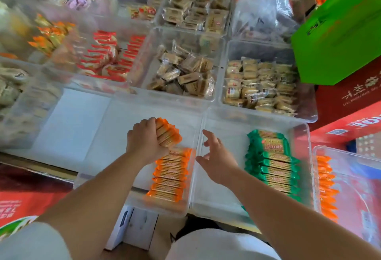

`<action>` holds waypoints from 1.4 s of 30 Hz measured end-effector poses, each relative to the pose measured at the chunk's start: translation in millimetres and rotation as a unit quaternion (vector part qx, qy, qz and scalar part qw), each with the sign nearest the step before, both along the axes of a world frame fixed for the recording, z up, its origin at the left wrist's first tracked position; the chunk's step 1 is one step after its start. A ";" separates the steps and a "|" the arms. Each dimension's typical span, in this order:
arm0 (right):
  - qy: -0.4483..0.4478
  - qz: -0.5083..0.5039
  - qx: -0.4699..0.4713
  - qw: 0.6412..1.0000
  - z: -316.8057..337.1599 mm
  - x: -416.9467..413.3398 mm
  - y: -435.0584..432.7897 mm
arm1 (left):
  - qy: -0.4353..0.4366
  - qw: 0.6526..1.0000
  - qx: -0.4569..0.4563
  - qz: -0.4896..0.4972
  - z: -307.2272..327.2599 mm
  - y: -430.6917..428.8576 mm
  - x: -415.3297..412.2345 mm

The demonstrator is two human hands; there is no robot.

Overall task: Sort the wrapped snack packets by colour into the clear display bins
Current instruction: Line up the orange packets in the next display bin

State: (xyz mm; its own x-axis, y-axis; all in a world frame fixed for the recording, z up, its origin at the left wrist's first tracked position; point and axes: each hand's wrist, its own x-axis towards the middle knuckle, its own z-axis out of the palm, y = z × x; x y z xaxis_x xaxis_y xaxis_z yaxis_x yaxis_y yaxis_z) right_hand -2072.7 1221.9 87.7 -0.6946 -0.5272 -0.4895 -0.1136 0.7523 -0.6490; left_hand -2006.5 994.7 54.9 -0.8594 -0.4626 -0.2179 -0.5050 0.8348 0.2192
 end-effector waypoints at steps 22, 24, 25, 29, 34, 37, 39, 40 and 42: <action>0.035 -0.017 0.038 0.999 -3.9 -1.8 5.8 | -0.003 0.989 0.143 0.045 -45.6 16.5 -43.6; 0.036 -0.016 0.041 0.998 -4.6 -2.0 6.2 | -0.033 0.984 0.133 0.116 -50.9 19.4 -41.9; 0.037 -0.015 0.041 0.998 -4.6 -2.1 6.2 | -0.044 0.977 0.160 0.137 -54.7 20.6 -41.3; 0.035 -0.011 0.039 0.999 -4.7 -3.5 5.9 | -0.052 0.966 0.229 0.106 -66.1 31.6 -39.3; 0.037 -0.003 0.044 0.998 -4.9 -3.4 6.8 | 0.047 0.930 0.299 0.207 -74.3 31.7 -43.1; 0.037 -0.003 0.048 0.998 -4.8 -3.2 7.7 | 0.075 0.930 0.248 0.262 -75.4 32.0 -42.5; 0.036 -0.004 0.050 0.998 -4.9 -3.0 7.8 | 0.037 0.951 0.224 0.211 -74.8 35.5 -39.7; 0.036 -0.004 0.050 0.998 -5.1 -2.7 7.6 | 0.021 0.956 0.219 0.192 -75.5 36.5 -39.1; 0.034 -0.005 0.052 0.998 -5.1 -2.2 7.4 | 0.011 0.959 0.217 0.181 -76.5 36.0 -41.7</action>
